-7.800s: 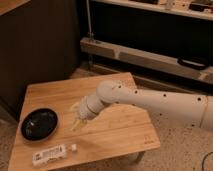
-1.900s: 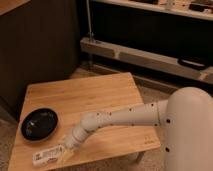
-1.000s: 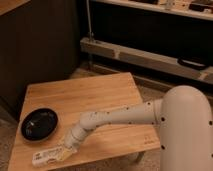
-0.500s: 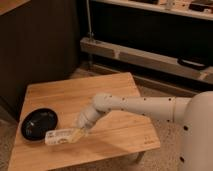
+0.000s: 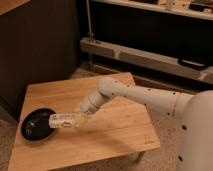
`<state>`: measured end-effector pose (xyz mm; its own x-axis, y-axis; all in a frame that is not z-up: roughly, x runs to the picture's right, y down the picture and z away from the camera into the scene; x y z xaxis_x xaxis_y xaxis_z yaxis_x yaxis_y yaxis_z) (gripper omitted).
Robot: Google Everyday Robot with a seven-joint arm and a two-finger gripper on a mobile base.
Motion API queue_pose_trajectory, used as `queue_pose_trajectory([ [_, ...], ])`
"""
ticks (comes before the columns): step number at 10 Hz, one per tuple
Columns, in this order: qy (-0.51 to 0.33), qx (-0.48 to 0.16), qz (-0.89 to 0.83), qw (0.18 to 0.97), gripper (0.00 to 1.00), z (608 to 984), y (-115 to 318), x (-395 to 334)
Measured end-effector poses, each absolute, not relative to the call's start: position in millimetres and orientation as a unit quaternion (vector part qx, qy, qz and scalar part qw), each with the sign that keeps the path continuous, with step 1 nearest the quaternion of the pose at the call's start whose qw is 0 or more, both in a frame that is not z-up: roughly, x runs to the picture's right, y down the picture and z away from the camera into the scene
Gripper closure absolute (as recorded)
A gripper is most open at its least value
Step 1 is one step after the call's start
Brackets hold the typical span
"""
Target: Place the bottle in the ceramic bowl
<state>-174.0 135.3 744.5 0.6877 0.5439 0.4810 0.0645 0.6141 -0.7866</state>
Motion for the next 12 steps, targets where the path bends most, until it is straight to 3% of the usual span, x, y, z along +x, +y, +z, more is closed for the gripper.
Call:
queue_pose_trajectory([
  [4,-0.400,-0.422,0.139,0.802,0.99,747,129,-242],
  [5,-0.405,-0.425,0.132,0.798,0.94,744,130,-256],
  [10,-0.410,-0.444,0.099,0.790,0.42,737,148,-298],
  [12,-0.408,-0.446,0.100,0.791,0.26,739,150,-301],
])
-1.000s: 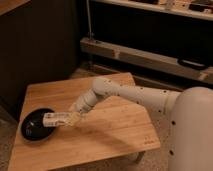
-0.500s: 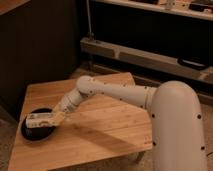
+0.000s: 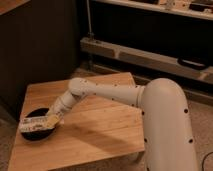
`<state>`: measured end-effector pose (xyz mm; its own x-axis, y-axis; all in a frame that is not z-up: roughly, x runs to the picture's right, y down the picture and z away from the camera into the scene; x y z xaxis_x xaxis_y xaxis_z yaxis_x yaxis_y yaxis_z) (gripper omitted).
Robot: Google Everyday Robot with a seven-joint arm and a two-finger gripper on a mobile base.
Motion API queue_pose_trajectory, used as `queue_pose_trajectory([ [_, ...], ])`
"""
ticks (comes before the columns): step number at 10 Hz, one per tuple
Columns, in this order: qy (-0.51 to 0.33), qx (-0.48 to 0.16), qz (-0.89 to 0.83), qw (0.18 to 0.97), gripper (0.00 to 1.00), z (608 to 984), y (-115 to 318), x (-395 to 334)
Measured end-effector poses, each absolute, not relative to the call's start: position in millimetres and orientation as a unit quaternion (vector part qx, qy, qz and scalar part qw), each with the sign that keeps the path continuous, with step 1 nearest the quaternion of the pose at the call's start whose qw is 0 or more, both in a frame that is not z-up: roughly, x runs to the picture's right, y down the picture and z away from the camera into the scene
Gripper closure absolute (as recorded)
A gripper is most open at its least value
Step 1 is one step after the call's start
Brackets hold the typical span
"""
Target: Place the bottle in the ceramic bowl
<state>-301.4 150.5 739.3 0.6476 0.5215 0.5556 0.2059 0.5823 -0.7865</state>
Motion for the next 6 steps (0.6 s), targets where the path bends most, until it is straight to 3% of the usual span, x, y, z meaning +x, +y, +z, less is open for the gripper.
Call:
queue_pose_trajectory([
  [1,-0.404,-0.446,0.103,0.792,0.20,739.3,150.5,-304.3],
  [6,-0.392,-0.443,0.128,0.796,0.20,740.5,147.7,-304.8],
])
